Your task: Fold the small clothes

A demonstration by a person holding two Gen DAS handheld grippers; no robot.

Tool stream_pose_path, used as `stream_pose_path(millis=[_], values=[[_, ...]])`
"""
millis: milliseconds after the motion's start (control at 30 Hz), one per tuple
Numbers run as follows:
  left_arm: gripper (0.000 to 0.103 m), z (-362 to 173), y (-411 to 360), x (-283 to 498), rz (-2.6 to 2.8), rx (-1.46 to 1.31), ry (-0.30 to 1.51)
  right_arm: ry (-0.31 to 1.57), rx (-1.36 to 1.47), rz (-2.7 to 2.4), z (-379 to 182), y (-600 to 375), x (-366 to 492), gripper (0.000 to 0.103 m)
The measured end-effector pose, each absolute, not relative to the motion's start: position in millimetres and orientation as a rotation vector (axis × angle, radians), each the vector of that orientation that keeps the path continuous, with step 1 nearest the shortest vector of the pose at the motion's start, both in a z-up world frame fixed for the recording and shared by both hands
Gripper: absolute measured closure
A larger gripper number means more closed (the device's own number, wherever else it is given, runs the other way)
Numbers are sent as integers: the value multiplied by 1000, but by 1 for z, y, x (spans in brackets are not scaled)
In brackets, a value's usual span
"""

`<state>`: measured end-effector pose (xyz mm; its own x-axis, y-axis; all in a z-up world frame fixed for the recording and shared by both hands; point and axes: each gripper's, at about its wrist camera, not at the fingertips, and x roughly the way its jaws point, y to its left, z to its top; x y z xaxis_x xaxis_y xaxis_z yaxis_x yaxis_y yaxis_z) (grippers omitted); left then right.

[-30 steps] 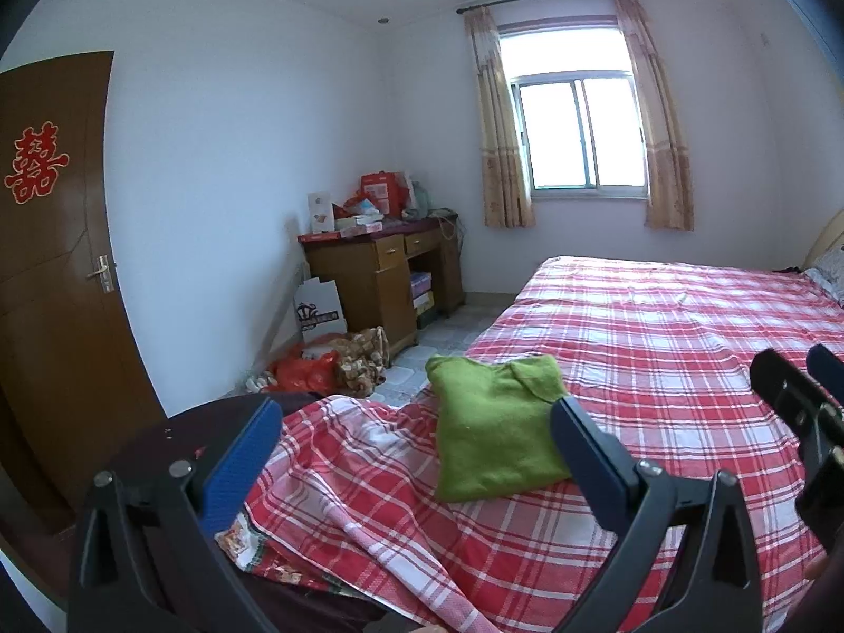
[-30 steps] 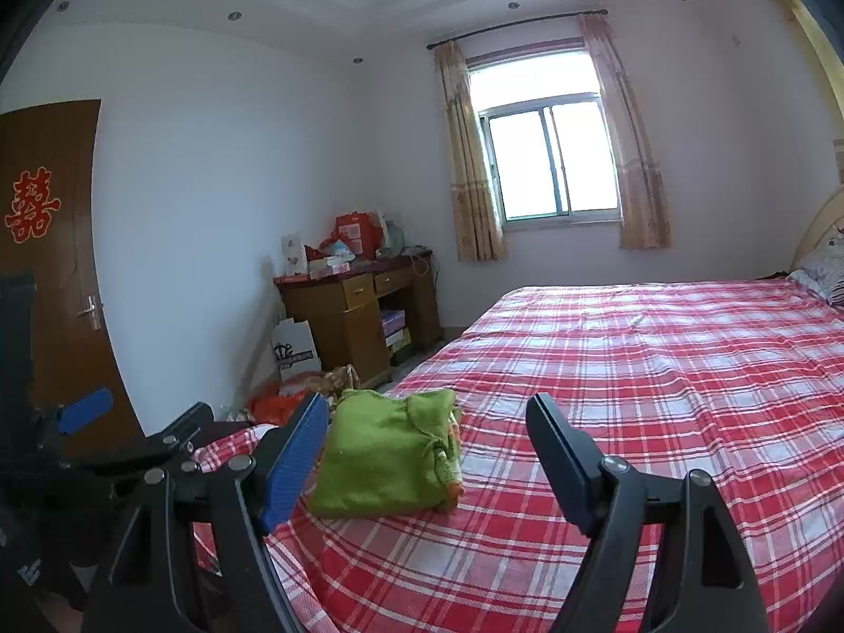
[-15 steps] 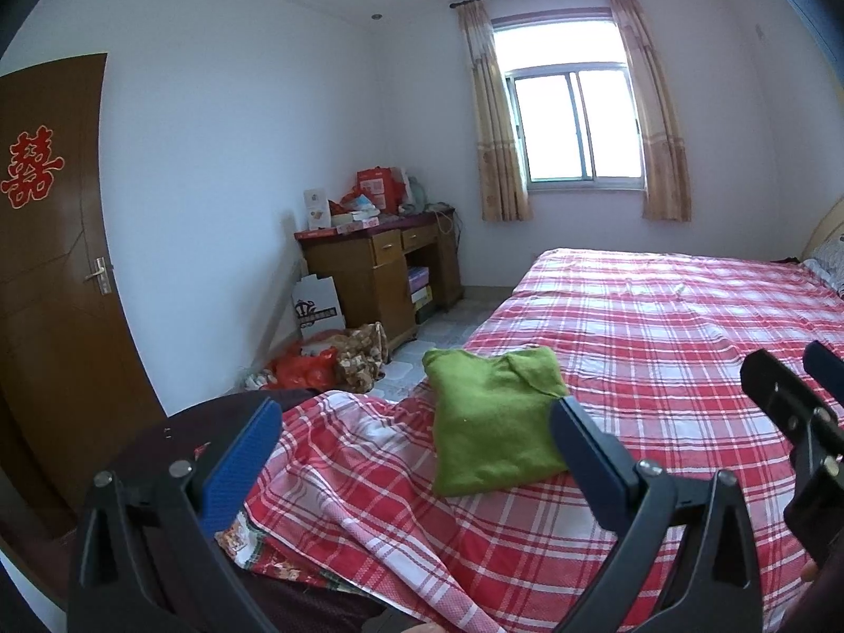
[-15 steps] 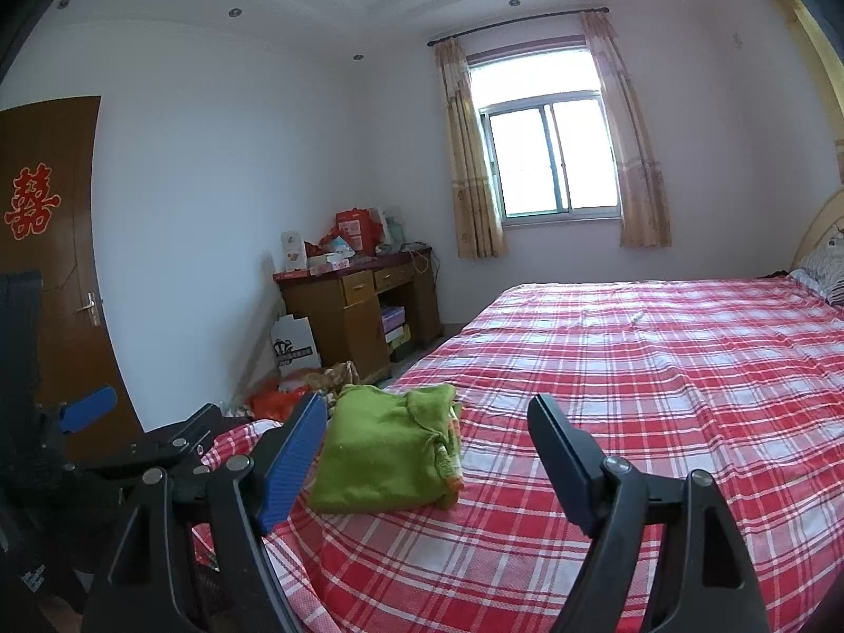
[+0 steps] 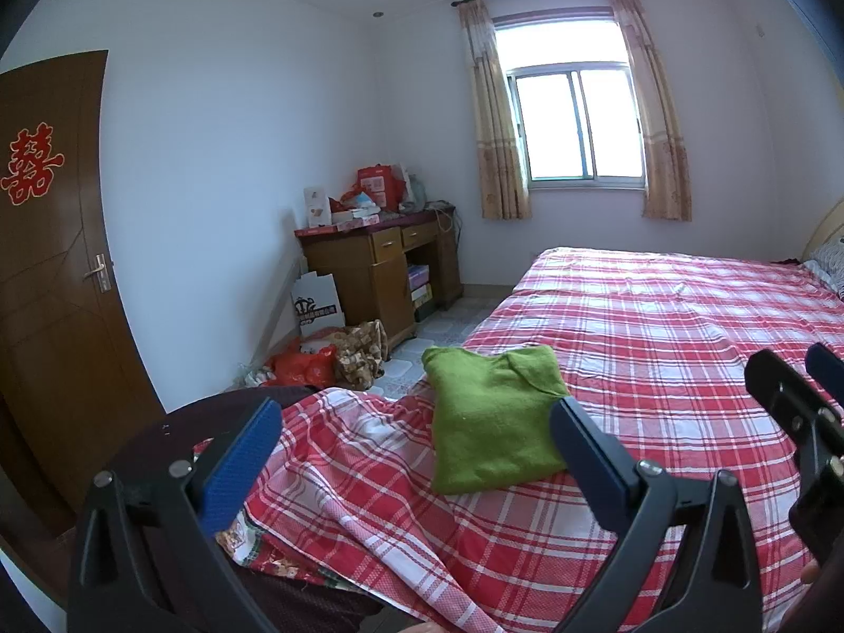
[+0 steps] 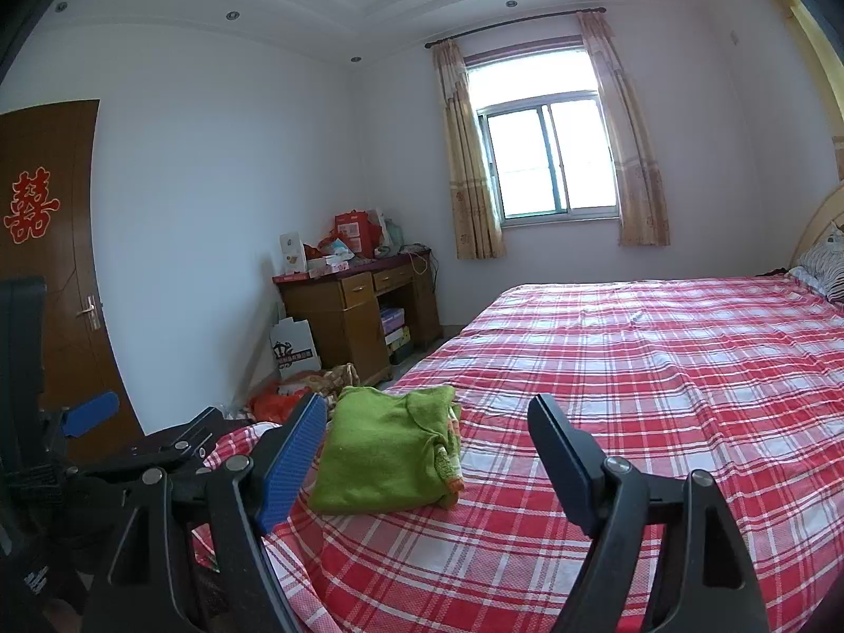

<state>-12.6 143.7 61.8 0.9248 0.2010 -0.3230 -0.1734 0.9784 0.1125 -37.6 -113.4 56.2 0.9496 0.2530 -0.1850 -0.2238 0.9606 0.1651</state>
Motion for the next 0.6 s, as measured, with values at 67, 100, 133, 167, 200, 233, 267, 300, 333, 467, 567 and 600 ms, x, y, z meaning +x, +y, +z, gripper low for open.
stream_pose_path(millis=[67,100,133,167,200,233,267,300,333,467,567,600], values=[[0,62,144,-12,191,83,340,207,143,243,56,-113,-38,23],[0,62,144,-13,191,86,339,208,144,243,56,-113,-37,23],[0,62,144,-12,192,85,340,209,144,243,56,-113,-38,23],[0,62,144,-13,192,83,339,211,145,244,56,-113,-38,23],[0,61,143,-13,192,82,339,211,146,242,56,-113,-38,23],[0,61,143,-12,191,83,341,212,147,242,56,-113,-38,23],[0,61,143,-12,191,83,342,211,148,241,57,-113,-38,23],[0,60,142,-12,191,85,345,211,148,241,57,-113,-38,23],[0,59,142,-11,192,87,347,210,148,240,57,-113,-38,23],[0,56,141,-11,192,86,356,211,148,238,57,-113,-38,23],[0,56,141,-11,192,83,358,213,152,231,57,-112,-39,23],[0,55,141,-11,195,84,358,214,153,229,57,-112,-39,23]])
